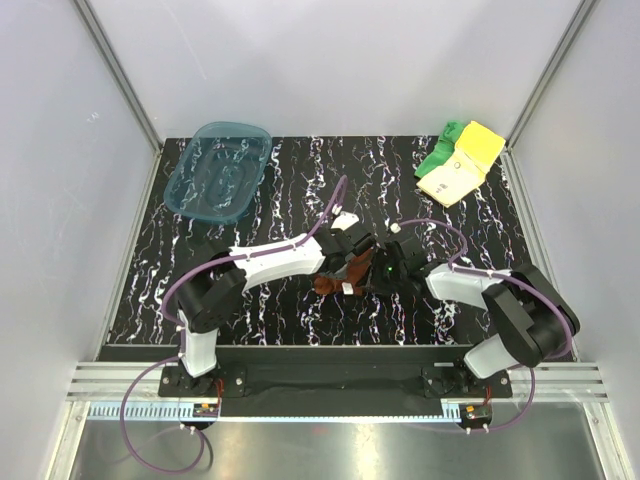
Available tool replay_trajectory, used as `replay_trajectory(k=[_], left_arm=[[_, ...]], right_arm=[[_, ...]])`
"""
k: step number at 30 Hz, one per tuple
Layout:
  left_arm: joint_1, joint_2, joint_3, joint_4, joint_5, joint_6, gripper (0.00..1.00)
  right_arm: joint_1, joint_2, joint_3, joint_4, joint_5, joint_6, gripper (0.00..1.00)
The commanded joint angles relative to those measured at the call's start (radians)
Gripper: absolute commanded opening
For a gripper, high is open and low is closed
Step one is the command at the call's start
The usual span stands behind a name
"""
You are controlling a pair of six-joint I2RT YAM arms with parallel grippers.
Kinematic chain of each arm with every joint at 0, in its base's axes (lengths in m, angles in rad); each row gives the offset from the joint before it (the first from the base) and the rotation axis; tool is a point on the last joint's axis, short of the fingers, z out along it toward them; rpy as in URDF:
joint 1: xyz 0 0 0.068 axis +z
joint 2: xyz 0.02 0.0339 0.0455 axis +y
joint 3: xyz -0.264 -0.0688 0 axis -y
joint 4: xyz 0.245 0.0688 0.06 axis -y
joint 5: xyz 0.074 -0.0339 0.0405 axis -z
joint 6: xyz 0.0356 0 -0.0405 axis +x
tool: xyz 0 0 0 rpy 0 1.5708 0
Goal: Roll the towels
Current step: Roll the towel
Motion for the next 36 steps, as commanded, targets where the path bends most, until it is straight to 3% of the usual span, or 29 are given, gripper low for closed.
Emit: replay_trajectory(k=[1,8,10,17,26,35,36], left_arm=[[0.006,-0.041,-0.014,0.012,0.004,-0.010,0.20],[0.018,-0.032,-0.001,0.003,-0.010,-0.018,0.20],[0.018,-0.023,0.014,-0.029,-0.045,-0.030,0.20],[0.018,0.019,0.118,-0.155,-0.136,-0.105,0.20],[-0.088,0.109,0.196,-0.244,-0.277,-0.147,0.20],[-0.157,0.140,0.138,-0.223,-0.309,-0.165,0.20],[-0.161,0.138,0.140,-0.233,-0.328,-0.171,0.20]], right_arm=[[0.002,0.035,-0.019,0.021,0.004,0.012,0.28],[0.004,0.041,-0.065,0.048,-0.016,0.040,0.03],[0.011,0.036,-0.078,0.061,-0.031,0.052,0.00],[0.079,0.022,-0.107,0.069,-0.034,0.116,0.00],[0.125,-0.011,-0.067,0.042,-0.019,0.156,0.00],[0.125,-0.125,-0.050,-0.090,0.019,0.136,0.00],[0.123,-0.148,-0.053,-0.107,0.032,0.136,0.06]])
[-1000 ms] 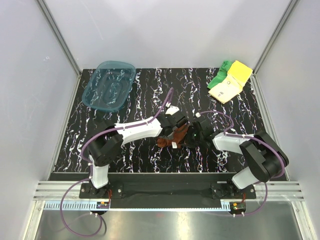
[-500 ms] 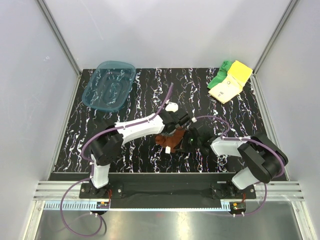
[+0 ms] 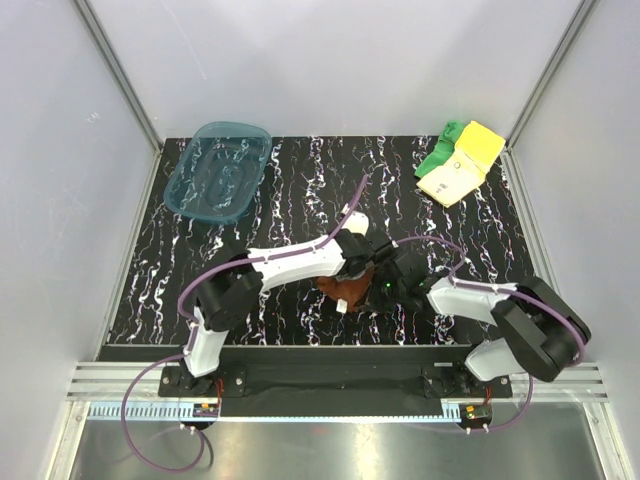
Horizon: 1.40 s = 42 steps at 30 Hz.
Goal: Roll the towels
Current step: Roll the towel
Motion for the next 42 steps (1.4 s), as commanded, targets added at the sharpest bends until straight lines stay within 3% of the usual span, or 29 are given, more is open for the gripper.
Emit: replay_trajectory(k=[1,3,4,5,7,15,22,25,26,28,29,32,36,42], left_arm=[[-0.084,0.028,-0.037,-0.034,-0.134,-0.036,0.20],[-0.097,0.031,-0.038,-0.041,-0.149,-0.044,0.21],[-0.099,0.031,-0.041,-0.039,-0.154,-0.047,0.20],[-0.105,0.029,-0.047,-0.036,-0.155,-0.048,0.20],[-0.110,0.026,-0.063,-0.027,-0.160,-0.055,0.20],[-0.143,0.014,-0.110,-0.005,-0.193,-0.059,0.21],[-0.174,0.092,-0.021,-0.082,-0.247,-0.081,0.23],[-0.186,0.110,0.006,-0.096,-0.269,-0.094,0.34],[-0.191,0.114,0.009,-0.091,-0.270,-0.093,0.51],[-0.197,0.115,0.013,-0.085,-0.273,-0.088,0.64],[-0.203,0.117,0.014,-0.084,-0.273,-0.087,0.77],[-0.217,0.109,0.039,-0.099,-0.272,-0.088,0.91],[-0.232,0.068,0.063,-0.125,-0.256,-0.082,0.94],[-0.229,-0.144,0.068,-0.122,-0.233,-0.044,0.99]], right_arm=[[0.014,-0.133,0.025,-0.124,0.069,-0.018,0.10],[0.012,-0.198,0.016,-0.155,0.083,-0.020,0.24],[0.012,-0.265,0.012,-0.202,0.100,-0.020,0.43],[0.012,-0.298,0.014,-0.234,0.112,-0.021,0.53],[0.012,-0.398,0.017,-0.340,0.155,-0.024,0.64],[0.011,-0.732,0.077,-0.740,0.370,-0.021,0.70],[0.011,-0.885,0.190,-0.882,0.482,-0.017,0.72],[0.011,-0.934,0.236,-0.900,0.534,-0.038,0.72],[0.011,-0.942,0.250,-0.908,0.550,-0.046,0.73],[0.011,-0.941,0.304,-0.940,0.594,-0.069,0.73],[0.011,-0.938,0.322,-0.954,0.608,-0.075,0.73],[0.011,-0.939,0.408,-0.999,0.678,-0.108,0.73],[0.009,-0.938,0.463,-1.009,0.718,-0.132,0.74],[0.011,-0.881,0.476,-0.968,0.694,-0.144,0.73]])
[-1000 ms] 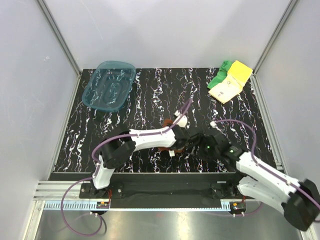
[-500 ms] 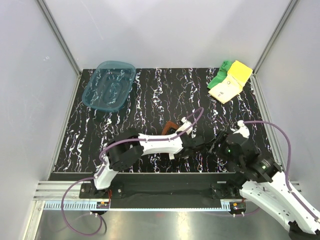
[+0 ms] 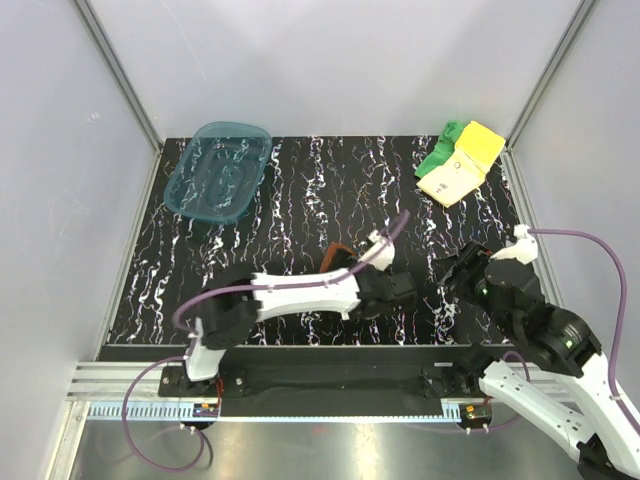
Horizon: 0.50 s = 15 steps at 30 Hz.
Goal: Roll the towels
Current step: Roll the towel
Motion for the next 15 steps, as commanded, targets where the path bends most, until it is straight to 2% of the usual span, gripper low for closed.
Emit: replay_trajectory(k=[1,4,7,8,11,13,15], left_arm=[[0.008,-0.233,0.037,-0.001,-0.017,0.021,0.99],[0.036,-0.347,-0.019,0.022,-0.003,0.041,0.97],[0.100,-0.512,-0.151,0.101,0.059,0.079,0.94],[0.123,-0.593,-0.224,0.142,0.098,0.088,0.93],[0.241,-0.701,-0.343,0.210,0.150,0.110,0.93],[0.354,-0.789,-0.466,0.258,0.213,0.139,0.92],[0.422,-0.835,-0.538,0.334,0.291,0.162,0.91]], right_arm=[[0.004,0.055,0.021,0.028,0.026,-0.019,0.73],[0.004,0.101,0.018,0.081,0.006,-0.019,0.67],[0.004,0.171,0.007,0.168,-0.041,-0.028,0.60],[0.004,0.192,0.002,0.235,-0.093,-0.031,0.58],[0.002,0.336,-0.007,0.359,-0.226,-0.039,0.51],[0.002,0.494,0.024,0.476,-0.380,-0.037,0.43],[0.002,0.647,0.066,0.592,-0.525,-0.037,0.40]])
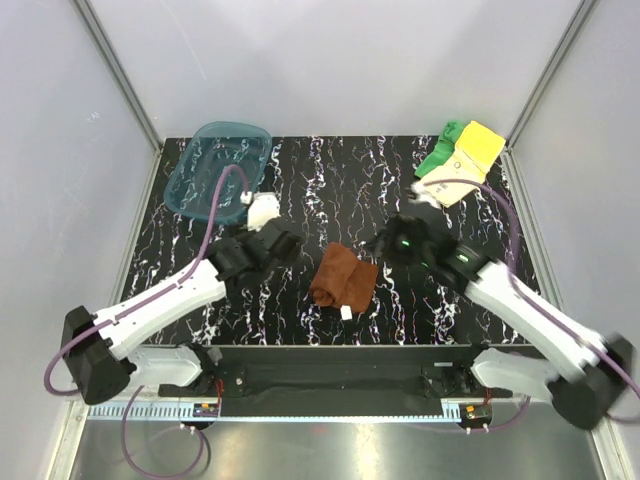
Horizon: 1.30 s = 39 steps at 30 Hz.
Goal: Roll the towels
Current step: Roll the towel
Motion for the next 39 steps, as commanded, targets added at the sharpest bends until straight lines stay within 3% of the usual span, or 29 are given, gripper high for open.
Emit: replay_trajectory(k=[1,6,13,26,39], left_arm=[[0.127,-0.039,-0.140,0.148,0.160,0.073,0.91],[0.201,0.019,-0.217,0.248,0.259,0.083,0.91],[0.234,0.045,-0.266,0.314,0.287,0.086,0.90],[0.279,0.223,-0.248,0.417,0.365,0.101,0.90],[0.230,0.415,-0.131,0.439,0.424,0.109,0.88]], right_arm=[[0.003,0.211,0.071,0.271,-0.293,-0.009,0.39],[0.003,0.519,0.221,0.359,-0.433,-0.023,0.38],[0.004,0.736,0.265,0.405,-0.531,-0.006,0.34],[-0.006,0.692,0.004,0.482,-0.461,0.003,0.33],[-0.037,0.500,-0.087,0.344,-0.326,-0.048,0.33]])
